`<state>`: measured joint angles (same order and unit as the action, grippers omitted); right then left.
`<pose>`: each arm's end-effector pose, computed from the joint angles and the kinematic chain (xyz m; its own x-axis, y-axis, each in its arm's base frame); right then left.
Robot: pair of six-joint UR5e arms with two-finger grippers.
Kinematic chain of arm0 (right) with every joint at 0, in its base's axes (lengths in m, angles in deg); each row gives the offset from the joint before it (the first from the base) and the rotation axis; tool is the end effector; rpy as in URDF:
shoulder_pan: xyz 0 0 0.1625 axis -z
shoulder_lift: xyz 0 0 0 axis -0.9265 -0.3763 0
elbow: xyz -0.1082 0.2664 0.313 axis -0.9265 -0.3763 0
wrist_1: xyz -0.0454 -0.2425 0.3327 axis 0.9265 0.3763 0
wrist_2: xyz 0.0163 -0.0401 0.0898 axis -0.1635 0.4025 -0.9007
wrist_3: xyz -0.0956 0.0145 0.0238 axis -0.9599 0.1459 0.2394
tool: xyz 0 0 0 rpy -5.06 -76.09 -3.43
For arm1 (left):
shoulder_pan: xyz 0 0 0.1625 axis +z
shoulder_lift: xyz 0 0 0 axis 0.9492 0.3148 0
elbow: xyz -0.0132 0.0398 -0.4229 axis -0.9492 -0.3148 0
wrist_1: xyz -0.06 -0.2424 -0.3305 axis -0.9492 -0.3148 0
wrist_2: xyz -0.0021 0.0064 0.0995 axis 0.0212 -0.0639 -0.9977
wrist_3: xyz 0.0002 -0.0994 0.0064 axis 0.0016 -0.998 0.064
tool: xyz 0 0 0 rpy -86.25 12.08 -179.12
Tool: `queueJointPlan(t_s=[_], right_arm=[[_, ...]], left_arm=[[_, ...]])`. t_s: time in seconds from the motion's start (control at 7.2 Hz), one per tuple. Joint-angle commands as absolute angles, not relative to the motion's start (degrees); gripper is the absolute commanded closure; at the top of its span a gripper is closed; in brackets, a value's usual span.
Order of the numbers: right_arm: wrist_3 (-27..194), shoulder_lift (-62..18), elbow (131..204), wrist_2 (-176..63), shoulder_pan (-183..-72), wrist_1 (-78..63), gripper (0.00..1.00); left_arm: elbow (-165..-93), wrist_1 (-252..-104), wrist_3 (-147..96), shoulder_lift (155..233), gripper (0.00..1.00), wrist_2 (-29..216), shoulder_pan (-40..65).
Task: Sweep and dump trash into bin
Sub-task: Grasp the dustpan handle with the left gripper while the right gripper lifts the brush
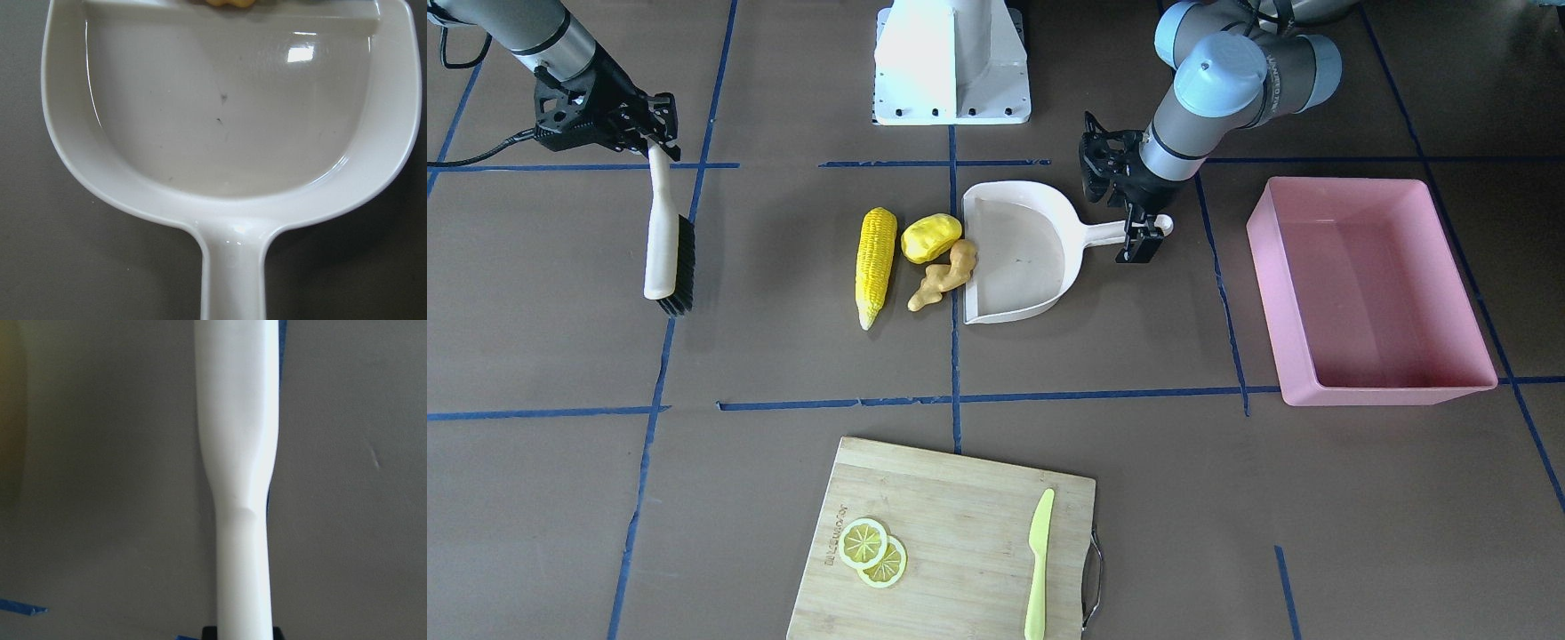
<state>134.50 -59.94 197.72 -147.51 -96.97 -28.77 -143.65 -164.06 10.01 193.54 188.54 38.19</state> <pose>-0.2904 -0.2675 0.4415 0.5747 -0.0774 0.8147 0.0549 0.9969 0.0560 0.4481 -0.4022 0.3279 0.0002 0.9998 -0.0221 -0.6047 0.0177 0.7963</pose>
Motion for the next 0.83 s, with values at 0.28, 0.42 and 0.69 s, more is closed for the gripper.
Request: queueJointPlan(t_s=[0.28, 0.42, 0.69], right_arm=[[137.8, -59.1, 198.1, -145.4, -95.1, -28.8, 0.99], [138.7, -58.6, 198.0, -144.9, -94.4, -28.8, 0.98], [140.7, -57.5, 198.0, -143.2, -92.9, -28.8, 0.98]], left_arm=[[-143.0, -164.0, 10.2, 193.1, 0.09, 188.2, 38.7], [-143.1, -163.9, 11.2, 193.0, 0.25, 186.1, 39.0], [-144.2, -160.9, 12.5, 193.5, 0.51, 184.5, 39.6]])
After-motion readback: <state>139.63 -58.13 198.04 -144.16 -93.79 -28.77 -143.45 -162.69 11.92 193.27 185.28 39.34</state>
